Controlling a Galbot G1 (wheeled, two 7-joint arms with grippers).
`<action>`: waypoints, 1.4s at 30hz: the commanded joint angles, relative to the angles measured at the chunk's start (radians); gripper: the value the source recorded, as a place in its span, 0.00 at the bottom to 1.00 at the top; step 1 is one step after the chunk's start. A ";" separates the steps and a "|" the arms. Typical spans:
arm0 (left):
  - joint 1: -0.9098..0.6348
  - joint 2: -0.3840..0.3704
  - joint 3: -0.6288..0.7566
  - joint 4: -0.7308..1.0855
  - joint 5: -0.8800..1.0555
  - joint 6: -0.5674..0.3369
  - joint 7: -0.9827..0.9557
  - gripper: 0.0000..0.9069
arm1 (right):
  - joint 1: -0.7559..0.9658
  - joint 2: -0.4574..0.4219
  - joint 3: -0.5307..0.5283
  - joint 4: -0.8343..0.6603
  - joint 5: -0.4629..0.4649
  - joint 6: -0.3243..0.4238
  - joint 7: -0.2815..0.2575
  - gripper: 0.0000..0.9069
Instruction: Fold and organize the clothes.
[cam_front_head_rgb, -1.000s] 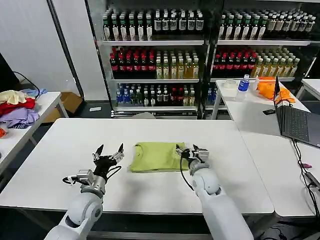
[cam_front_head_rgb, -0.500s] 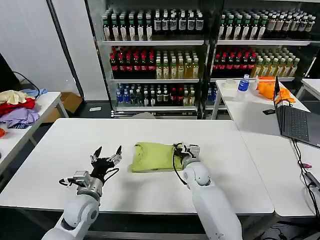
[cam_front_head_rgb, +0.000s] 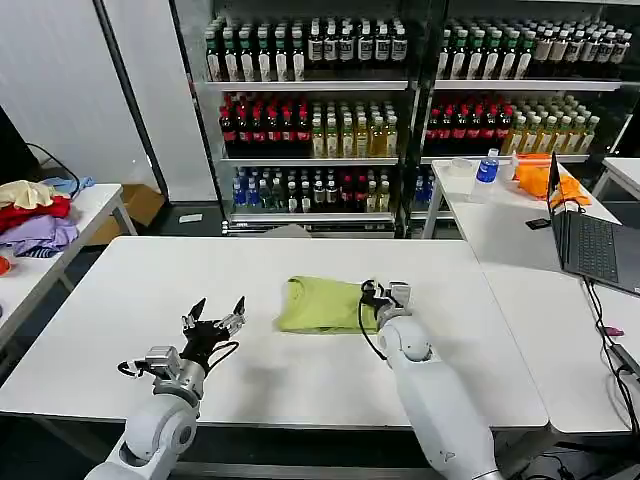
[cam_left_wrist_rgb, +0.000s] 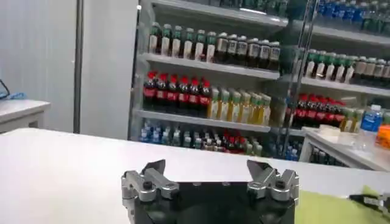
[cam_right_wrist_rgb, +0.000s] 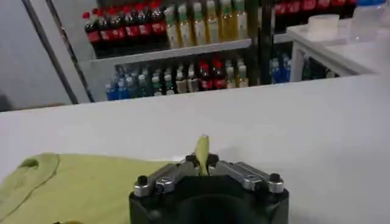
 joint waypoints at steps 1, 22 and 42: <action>0.007 -0.005 0.002 -0.004 0.001 0.002 0.001 1.00 | 0.012 -0.050 0.008 -0.015 -0.123 0.114 -0.061 1.00; 0.043 -0.020 0.030 -0.048 0.059 -0.013 0.020 1.00 | -0.532 -0.186 0.219 0.561 -0.312 0.359 -0.067 1.00; 0.147 -0.021 0.001 -0.164 0.072 -0.014 0.029 1.00 | -0.875 -0.182 0.391 0.827 -0.324 0.334 -0.076 1.00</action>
